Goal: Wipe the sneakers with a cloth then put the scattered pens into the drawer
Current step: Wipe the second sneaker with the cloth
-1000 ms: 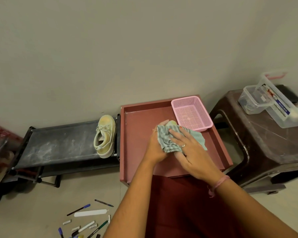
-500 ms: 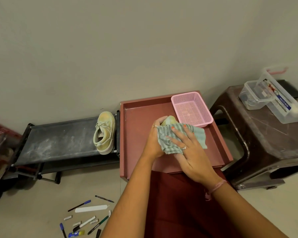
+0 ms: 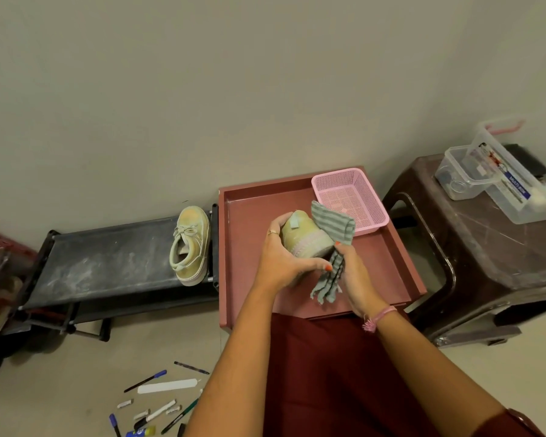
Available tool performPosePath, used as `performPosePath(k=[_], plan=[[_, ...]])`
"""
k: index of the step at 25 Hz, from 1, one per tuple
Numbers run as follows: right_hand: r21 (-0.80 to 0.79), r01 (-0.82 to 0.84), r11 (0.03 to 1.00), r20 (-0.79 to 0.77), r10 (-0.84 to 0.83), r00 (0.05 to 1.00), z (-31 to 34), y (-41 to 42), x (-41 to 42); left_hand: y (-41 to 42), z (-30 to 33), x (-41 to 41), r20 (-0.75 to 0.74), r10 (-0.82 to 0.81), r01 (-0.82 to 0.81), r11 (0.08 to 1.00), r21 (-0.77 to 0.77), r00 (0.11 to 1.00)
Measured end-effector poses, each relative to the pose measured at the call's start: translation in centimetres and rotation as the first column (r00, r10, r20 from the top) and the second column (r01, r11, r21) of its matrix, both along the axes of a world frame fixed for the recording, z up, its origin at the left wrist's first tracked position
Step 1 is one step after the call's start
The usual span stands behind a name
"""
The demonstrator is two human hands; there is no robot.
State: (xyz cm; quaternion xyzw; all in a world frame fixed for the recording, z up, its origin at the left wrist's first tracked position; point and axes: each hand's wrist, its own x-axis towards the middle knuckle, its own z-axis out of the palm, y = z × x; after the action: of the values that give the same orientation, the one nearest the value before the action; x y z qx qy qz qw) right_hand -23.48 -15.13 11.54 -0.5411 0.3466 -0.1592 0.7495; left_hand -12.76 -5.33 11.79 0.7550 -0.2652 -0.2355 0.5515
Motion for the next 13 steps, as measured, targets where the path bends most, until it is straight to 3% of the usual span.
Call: performPosePath(k=[2, 3, 4, 5, 6, 7, 9, 11, 13], plan=[[-0.354, -0.139, 0.925, 0.000, 0.148, 0.989, 0.4, 0.4, -0.5, 0.3, -0.3, 0.2, -0.025, 0.003, -0.003, 1.000, -0.012, 1.000], [-0.612, -0.242, 0.753, -0.053, 0.266, 0.962, 0.5, 0.5, -0.9, 0.5, -0.4, 0.4, -0.036, 0.001, -0.002, 1.000, -0.029, 0.999], [-0.813, -0.301, 0.498, -0.143, 0.331, 0.933, 0.5, 0.2, -1.1, 0.5, -0.4, 0.4, -0.037, -0.008, 0.006, 0.999, -0.052, 0.999], [-0.900, -0.326, 0.291, -0.218, 0.346, 0.912, 0.7, -0.2, -1.0, 0.6, -0.5, 0.4, -0.044, -0.014, 0.010, 0.997, -0.075, 0.999], [-0.909, -0.351, 0.225, -0.263, 0.343, 0.902, 1.0, -0.5, -0.6, 0.5, -0.5, 0.3, -0.065, -0.007, 0.001, 0.996, -0.089, 0.998], [-0.894, -0.357, 0.269, -0.262, 0.331, 0.906, 1.3, -0.8, 0.0, 0.3, -0.3, 0.3, -0.097, 0.009, -0.018, 0.995, -0.096, 0.995], [-0.788, -0.331, 0.520, -0.179, 0.321, 0.930, 2.3, -0.9, 1.3, 0.2, 0.2, 0.0, -0.098, 0.038, -0.046, 0.996, -0.082, 0.994], [-0.597, -0.251, 0.762, -0.118, 0.226, 0.967, 1.8, -1.2, 2.6, 0.4, 0.3, -0.2, -0.076, 0.030, -0.034, 0.998, -0.053, 0.997], [-0.325, -0.214, 0.921, -0.174, 0.165, 0.971, 1.1, -2.2, 3.3, 0.8, 0.3, -0.5, -0.045, 0.000, -0.002, 0.999, -0.034, 0.999]])
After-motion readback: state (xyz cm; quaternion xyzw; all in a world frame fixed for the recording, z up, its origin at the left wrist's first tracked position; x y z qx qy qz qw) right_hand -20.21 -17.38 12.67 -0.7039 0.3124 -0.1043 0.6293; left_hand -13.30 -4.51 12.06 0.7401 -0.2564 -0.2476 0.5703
